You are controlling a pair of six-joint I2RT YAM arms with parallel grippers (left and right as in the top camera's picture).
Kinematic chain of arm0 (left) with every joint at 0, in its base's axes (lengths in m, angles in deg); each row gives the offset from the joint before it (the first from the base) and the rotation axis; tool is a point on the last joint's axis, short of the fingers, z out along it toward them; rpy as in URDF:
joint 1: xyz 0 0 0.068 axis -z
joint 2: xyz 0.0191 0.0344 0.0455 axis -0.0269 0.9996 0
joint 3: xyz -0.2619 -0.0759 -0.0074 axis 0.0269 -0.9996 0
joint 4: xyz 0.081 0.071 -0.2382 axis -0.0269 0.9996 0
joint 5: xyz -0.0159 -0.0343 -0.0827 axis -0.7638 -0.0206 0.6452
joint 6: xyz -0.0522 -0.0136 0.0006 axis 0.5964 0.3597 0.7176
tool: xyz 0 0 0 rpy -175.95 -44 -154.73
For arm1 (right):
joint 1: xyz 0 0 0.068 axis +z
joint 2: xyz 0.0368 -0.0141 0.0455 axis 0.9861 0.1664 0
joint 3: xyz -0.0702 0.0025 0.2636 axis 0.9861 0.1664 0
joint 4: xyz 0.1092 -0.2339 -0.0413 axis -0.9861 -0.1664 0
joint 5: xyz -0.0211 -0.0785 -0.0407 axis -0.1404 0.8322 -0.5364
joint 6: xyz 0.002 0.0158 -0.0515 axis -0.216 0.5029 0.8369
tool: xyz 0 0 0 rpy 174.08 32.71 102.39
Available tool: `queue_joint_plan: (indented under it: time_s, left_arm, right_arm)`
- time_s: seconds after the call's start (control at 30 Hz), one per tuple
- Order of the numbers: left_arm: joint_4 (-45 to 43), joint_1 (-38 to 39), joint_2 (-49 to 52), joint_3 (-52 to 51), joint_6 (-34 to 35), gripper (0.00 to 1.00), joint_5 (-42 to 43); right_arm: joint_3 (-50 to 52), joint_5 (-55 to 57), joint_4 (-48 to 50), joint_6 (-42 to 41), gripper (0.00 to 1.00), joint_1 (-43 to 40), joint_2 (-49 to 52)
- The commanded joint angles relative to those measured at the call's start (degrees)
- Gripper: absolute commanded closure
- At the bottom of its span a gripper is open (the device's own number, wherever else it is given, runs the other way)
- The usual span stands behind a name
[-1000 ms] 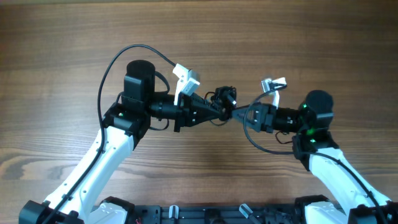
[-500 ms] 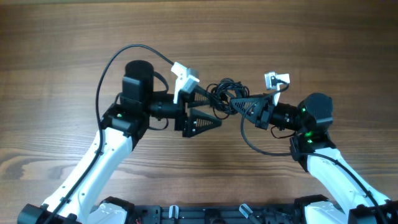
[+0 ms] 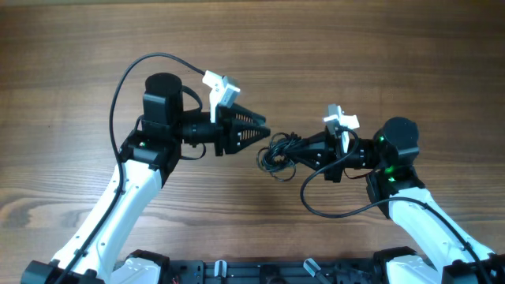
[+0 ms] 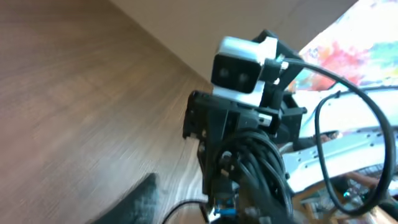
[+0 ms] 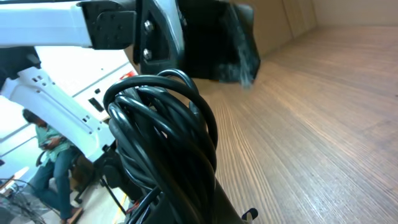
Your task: Untangle cables
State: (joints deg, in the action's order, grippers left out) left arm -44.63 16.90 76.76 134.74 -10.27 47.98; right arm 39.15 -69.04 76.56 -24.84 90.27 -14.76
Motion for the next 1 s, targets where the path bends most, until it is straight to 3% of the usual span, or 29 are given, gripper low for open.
queue_joint_plan:
  time_s: [0.0,0.2,0.23,0.27,0.33,0.4,0.53,0.63,0.67,0.77,0.8,0.9,0.97]
  left_arm:
    - [7.8,0.3,-0.1,0.5,-7.5,0.55,-0.2]
    - [12.4,0.3,-0.1,0.2,-9.0,0.52,-0.2]
    - [12.3,0.3,-0.1,0.2,-9.0,0.47,-0.3]
    - [11.7,-0.1,-0.1,0.2,-9.0,0.33,-0.7]
    - [9.9,-2.1,-0.1,0.2,-8.9,0.30,-4.5]
    - [10.0,-3.5,-0.1,0.2,-6.7,0.00,-8.8]
    - [10.0,-2.8,-0.1,0.2,-0.7,0.00,-9.6]
    - [5.0,4.5,-0.1,0.2,11.5,0.00,-22.9]
    - [4.0,6.3,-0.1,0.2,12.6,0.00,-25.0]
    - [3.1,13.5,-0.1,0.2,15.7,0.09,-39.4]
    - [3.1,15.5,-0.1,0.2,18.4,0.16,-44.3]
    - [3.1,19.0,0.4,0.2,21.0,0.48,-52.0]
    - [3.0,19.2,1.4,0.2,26.7,0.61,-57.7]
  right_arm:
    - [-0.3,-2.0,0.2,-1.3,0.96,0.2,0.3]
    - [-0.3,3.3,0.1,-1.9,0.95,0.2,0.3]
    - [-0.3,7.5,-1.0,-4.3,0.96,0.2,0.3]
    - [-0.3,12.2,-2.6,-7.1,0.96,0.2,0.3]
    - [-0.3,23.5,-7.9,-21.0,0.95,0.2,0.5]
    - [-0.3,25.9,-9.7,-33.9,0.96,0.2,0.5]
    - [-0.3,28.2,-9.7,-47.4,0.96,0.3,0.5]
    - [-0.3,28.0,-10.8,-47.4,0.96,2.7,0.5]
    - [-0.3,28.1,-10.8,-47.4,0.96,3.4,0.5]
    - [-0.3,28.0,-10.8,-48.2,0.96,3.9,0.5]
    - [-0.3,28.0,-10.8,-48.9,0.96,3.9,0.5]
    - [-0.3,28.0,-10.8,-50.7,0.96,3.9,0.5]
    - [-0.3,27.3,-10.8,-51.1,0.96,3.9,0.5]
